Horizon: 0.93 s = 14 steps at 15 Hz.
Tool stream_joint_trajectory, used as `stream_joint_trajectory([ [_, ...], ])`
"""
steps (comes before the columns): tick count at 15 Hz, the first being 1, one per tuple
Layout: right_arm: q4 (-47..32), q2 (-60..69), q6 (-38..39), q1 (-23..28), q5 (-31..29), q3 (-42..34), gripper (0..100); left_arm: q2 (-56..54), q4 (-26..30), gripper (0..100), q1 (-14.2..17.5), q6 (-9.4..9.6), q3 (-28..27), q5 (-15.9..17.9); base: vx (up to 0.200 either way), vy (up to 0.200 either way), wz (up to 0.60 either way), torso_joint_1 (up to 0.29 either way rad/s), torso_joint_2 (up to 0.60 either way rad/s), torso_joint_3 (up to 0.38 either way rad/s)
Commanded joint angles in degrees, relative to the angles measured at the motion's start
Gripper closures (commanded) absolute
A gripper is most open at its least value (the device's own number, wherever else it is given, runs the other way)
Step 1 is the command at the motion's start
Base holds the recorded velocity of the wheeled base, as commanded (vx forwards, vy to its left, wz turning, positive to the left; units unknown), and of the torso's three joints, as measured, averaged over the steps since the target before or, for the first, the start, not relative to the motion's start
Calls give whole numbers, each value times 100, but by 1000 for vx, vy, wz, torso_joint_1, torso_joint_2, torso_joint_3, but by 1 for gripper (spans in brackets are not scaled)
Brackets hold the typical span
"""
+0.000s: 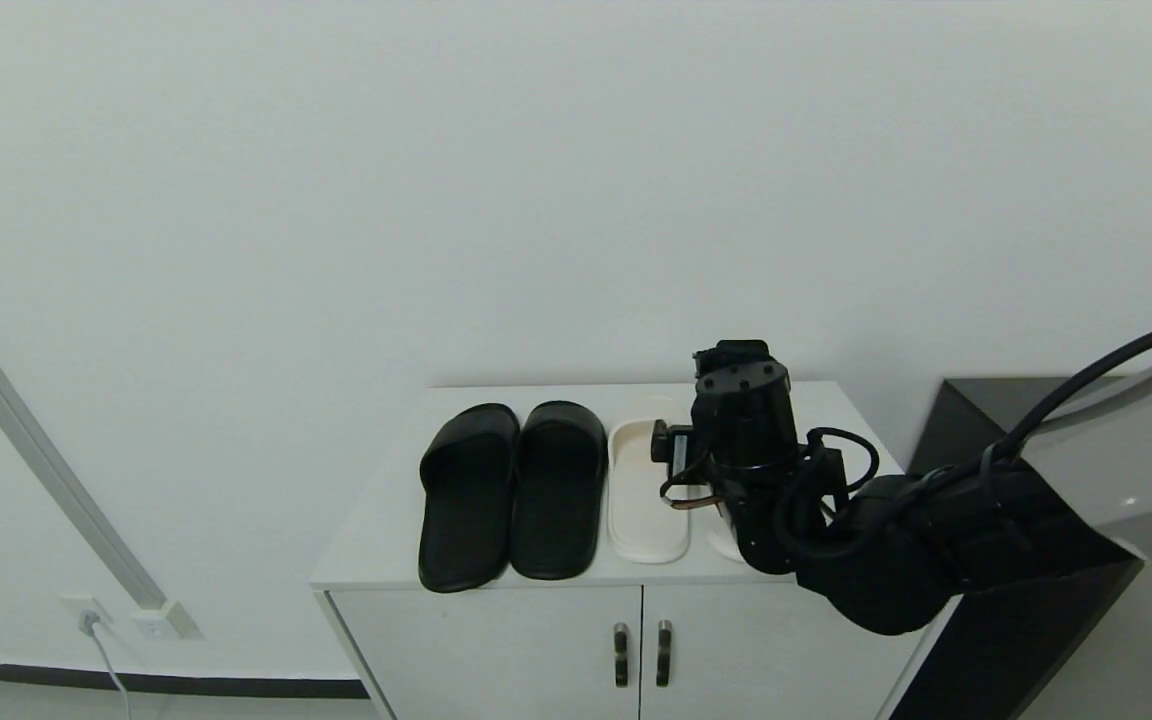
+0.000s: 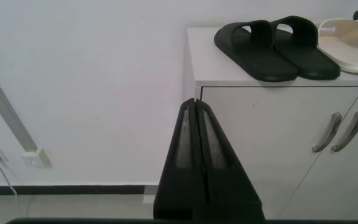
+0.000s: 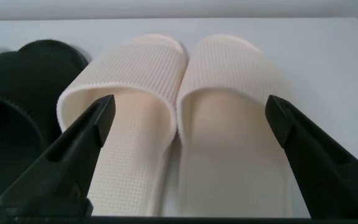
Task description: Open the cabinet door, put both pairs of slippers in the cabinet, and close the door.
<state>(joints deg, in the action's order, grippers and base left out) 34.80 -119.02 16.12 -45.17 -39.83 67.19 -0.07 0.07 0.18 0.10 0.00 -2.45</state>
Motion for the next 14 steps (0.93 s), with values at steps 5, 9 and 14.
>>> stream_joint_trajectory([
  [5,0,124,14,-370,-192,-277,0,7,1,100,-1,-1,0,-1,0,0,0,0,0,0],
  [9,9,-192,32,-159,-148,-145,0,7,1,100,-1,-1,0,-1,0,0,0,0,0,0],
  [14,-9,-649,14,69,-87,391,0,7,1,100,-1,-1,0,-1,0,0,0,0,0,0],
])
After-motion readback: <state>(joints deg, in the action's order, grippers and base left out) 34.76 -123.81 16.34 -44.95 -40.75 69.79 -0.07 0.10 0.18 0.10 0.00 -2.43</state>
